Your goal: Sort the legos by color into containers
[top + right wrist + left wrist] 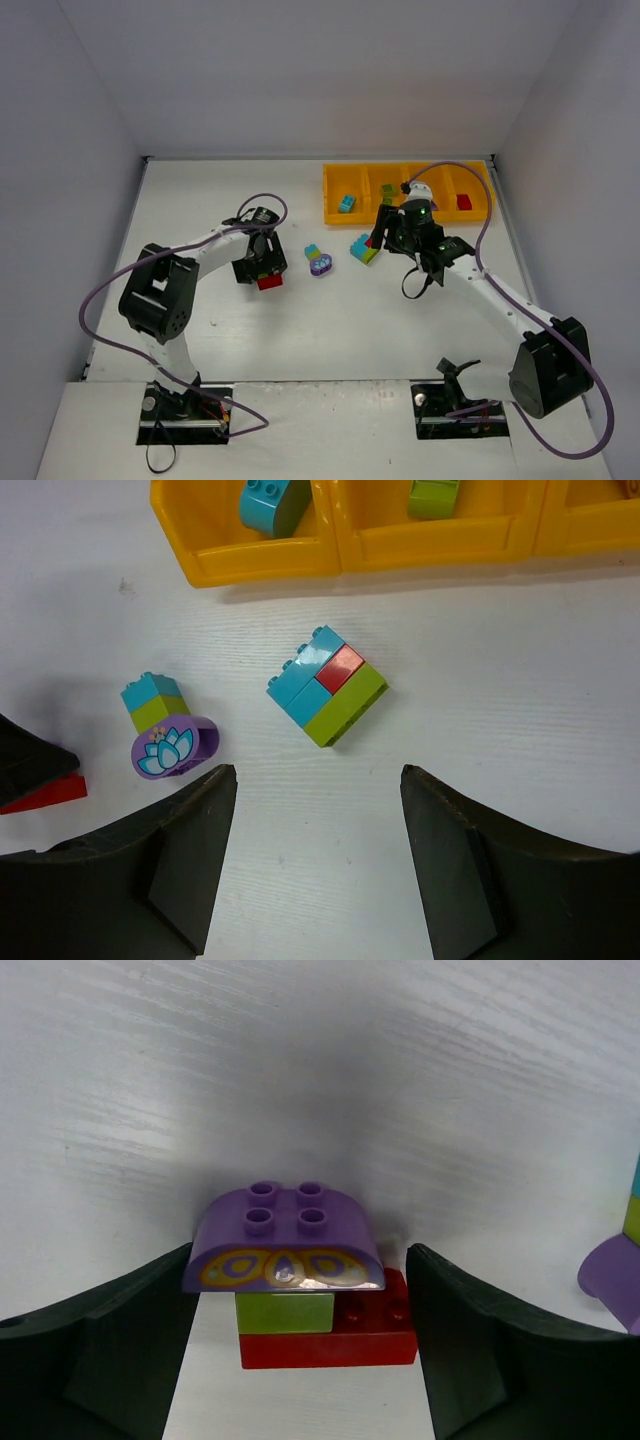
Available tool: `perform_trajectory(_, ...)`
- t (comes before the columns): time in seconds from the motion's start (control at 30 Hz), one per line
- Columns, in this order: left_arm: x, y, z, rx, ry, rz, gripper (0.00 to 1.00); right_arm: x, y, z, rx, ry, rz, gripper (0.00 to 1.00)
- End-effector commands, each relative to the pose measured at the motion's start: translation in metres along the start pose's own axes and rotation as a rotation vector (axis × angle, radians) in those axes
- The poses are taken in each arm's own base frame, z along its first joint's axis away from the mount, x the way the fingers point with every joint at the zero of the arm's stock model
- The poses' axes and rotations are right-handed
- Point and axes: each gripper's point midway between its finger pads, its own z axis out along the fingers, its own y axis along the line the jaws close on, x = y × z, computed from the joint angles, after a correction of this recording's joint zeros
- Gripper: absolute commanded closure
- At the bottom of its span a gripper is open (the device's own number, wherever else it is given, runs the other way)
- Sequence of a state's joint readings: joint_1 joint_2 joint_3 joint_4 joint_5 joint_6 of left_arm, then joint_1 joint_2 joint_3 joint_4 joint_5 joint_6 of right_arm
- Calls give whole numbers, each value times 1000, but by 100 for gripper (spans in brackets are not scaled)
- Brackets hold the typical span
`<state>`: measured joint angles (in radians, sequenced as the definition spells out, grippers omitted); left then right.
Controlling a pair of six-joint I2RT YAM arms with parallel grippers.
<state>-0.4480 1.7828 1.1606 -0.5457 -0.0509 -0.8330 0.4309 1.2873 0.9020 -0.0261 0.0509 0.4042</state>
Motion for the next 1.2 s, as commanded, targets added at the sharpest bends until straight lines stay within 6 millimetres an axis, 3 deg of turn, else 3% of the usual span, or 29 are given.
perform_trajectory(0.0, -20, -9, -6, 14, -66, -35, 26, -15, 13, -10, -49, -64, 13, 37)
perform_trajectory(0.13, -20, -12, -4, 24, -67, -45, 55, -12, 20, -13, -73, -61, -1, 37)
perform_trajectory(0.17, -20, -14, -5, 32, -70, -46, 69, -11, 21, -14, -80, -59, -7, 37)
perform_trajectory(0.3, -24, -27, -19, 116, -87, -76, 86, -12, 36, -19, -128, -59, -13, 37)
perform_trajectory(0.43, -35, -50, -48, 269, -138, -103, 87, -20, 68, -33, -255, -58, -13, 37)
perform_trajectory(0.6, -57, -78, -108, 498, -254, -133, 86, -29, 119, -53, -475, -55, -20, 37)
perform_trajectory(0.73, -71, -89, -154, 619, -332, -155, 86, -39, 153, -65, -602, -79, -19, 37)
perform_trajectory(0.93, -74, -101, -184, 737, -345, -219, 87, -43, 192, -67, -694, -94, -38, 37)
perform_trajectory(1.17, -70, -107, -198, 809, -335, -271, 86, -41, 217, -54, -720, -97, -57, 36)
